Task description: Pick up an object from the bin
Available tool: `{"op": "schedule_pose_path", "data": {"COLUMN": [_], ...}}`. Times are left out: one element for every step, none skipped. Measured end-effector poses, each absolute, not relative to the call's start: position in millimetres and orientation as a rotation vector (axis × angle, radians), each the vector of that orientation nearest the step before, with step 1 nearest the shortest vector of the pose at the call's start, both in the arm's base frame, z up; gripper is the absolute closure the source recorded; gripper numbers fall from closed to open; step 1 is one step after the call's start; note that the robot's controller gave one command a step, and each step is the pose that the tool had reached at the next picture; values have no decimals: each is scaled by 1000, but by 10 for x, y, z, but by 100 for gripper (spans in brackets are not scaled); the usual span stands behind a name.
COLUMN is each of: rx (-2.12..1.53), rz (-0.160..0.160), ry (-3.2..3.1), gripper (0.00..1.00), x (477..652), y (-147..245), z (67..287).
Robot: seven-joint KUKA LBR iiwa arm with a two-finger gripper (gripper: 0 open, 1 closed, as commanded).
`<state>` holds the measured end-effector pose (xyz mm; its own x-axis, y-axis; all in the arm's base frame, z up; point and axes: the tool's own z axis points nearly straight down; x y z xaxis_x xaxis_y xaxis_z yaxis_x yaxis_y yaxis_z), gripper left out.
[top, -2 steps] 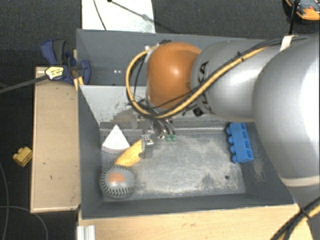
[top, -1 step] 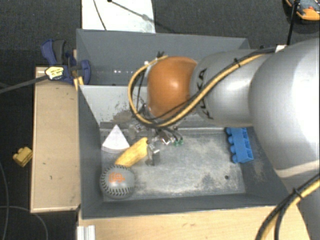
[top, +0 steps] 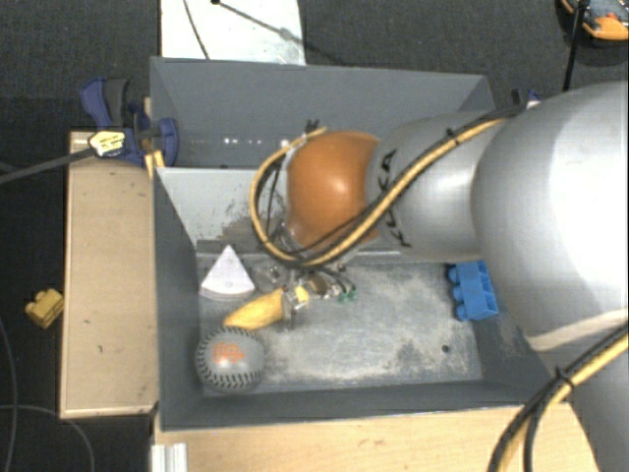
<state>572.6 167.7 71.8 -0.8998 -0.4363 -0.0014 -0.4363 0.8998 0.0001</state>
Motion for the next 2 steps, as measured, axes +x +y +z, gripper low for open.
{"op": "schedule_pose_path", "data": {"rx": [-703, -702], "rz": [1, 1], "ry": [3061, 3060], "gripper": [100, 100], "x": [5726, 5720], "y": [1677, 1676], "z": [718, 747]}}
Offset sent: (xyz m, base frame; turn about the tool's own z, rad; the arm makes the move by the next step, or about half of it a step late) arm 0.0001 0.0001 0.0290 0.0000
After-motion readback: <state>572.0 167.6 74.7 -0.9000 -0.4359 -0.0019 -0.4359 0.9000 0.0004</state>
